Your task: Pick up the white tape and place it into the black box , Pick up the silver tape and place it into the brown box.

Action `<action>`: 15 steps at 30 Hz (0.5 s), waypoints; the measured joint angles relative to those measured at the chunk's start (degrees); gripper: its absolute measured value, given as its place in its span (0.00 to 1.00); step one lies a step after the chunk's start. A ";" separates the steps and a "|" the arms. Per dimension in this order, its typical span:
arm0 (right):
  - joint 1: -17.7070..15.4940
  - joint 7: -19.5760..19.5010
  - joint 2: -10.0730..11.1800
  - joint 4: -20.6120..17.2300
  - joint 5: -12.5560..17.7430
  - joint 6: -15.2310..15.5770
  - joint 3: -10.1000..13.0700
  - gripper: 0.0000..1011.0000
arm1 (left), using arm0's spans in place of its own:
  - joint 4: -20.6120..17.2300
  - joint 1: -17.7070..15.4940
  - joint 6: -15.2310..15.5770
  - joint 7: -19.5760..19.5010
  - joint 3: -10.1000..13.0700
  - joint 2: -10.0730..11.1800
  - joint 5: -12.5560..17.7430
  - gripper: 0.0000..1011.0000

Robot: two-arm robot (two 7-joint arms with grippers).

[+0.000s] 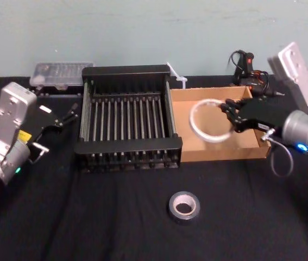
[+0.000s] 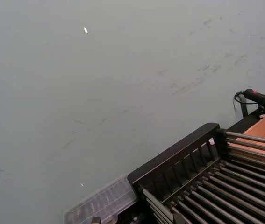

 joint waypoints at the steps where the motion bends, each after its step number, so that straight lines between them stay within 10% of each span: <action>1: 0.48 0.14 -0.32 0.27 -0.25 -0.08 -0.29 0.09 | 0.00 0.00 0.00 0.00 0.00 0.00 0.00 0.99; 15: 8.63 3.06 -6.48 6.25 -3.70 -0.43 -5.94 0.09 | 0.00 0.00 0.00 0.00 0.00 0.00 0.00 0.99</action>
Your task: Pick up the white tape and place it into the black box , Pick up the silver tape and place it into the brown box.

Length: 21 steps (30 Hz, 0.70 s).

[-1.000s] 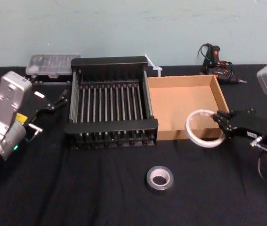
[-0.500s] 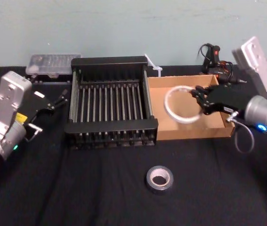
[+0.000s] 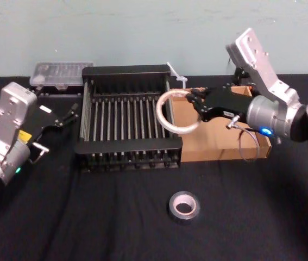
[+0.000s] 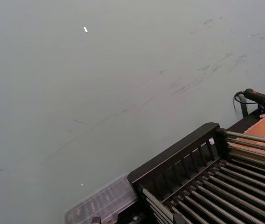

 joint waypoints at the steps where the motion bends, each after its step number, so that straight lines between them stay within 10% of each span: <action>1: 0.75 0.36 -0.57 0.63 -0.27 -0.09 -0.50 0.09 | 0.00 0.00 0.00 0.00 0.00 0.00 0.00 0.99; 21: 8.40 2.24 -7.88 10.51 -2.43 -1.44 -4.61 0.09 | 0.00 0.00 0.00 0.00 0.00 0.00 0.00 0.99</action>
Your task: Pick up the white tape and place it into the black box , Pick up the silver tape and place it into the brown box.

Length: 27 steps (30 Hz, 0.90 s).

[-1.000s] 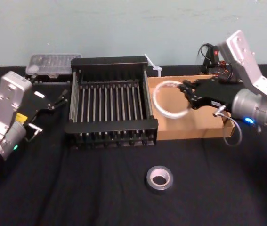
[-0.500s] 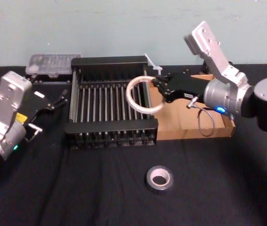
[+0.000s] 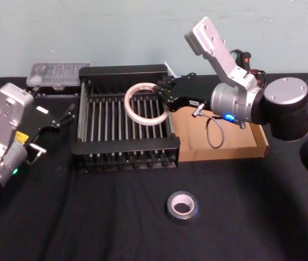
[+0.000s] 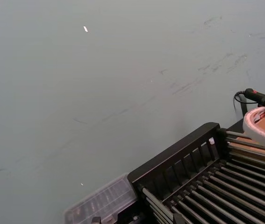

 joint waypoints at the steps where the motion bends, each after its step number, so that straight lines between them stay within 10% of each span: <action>1: 0.09 0.01 -0.15 0.19 -0.01 -0.04 -0.05 0.09 | 0.00 0.00 0.00 0.00 0.00 0.00 0.00 0.99; 17: 0.04 0.02 0.02 -0.02 -0.02 -0.01 0.00 0.11 | 0.00 0.00 0.00 0.00 0.00 0.00 0.00 0.99; 27: -0.02 0.01 0.09 -0.12 -0.01 0.02 0.04 0.40 | 0.00 0.00 0.00 0.00 0.00 0.00 0.00 0.99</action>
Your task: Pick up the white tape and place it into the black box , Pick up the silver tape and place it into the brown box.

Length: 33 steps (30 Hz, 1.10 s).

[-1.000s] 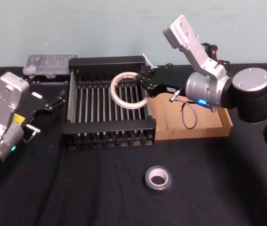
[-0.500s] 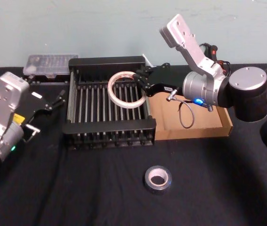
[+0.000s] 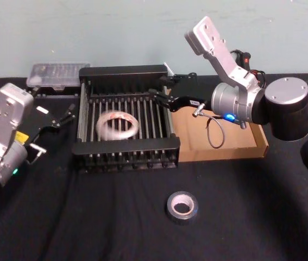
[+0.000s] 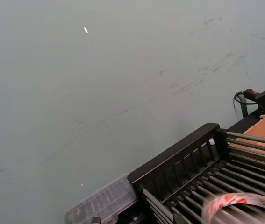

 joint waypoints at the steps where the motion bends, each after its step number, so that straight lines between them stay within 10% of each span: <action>1: 0.00 0.00 0.00 -0.01 0.00 0.01 0.00 0.45 | 0.00 0.00 0.00 0.00 0.00 0.00 0.00 0.99; 18: -0.06 0.00 0.06 -0.08 0.03 0.05 0.01 0.95 | 0.00 0.00 0.00 0.00 0.00 0.00 0.00 0.99; 33: -0.77 -0.31 0.60 -1.49 0.77 1.10 1.15 0.99 | 0.00 0.00 0.00 0.00 0.00 0.00 0.00 0.99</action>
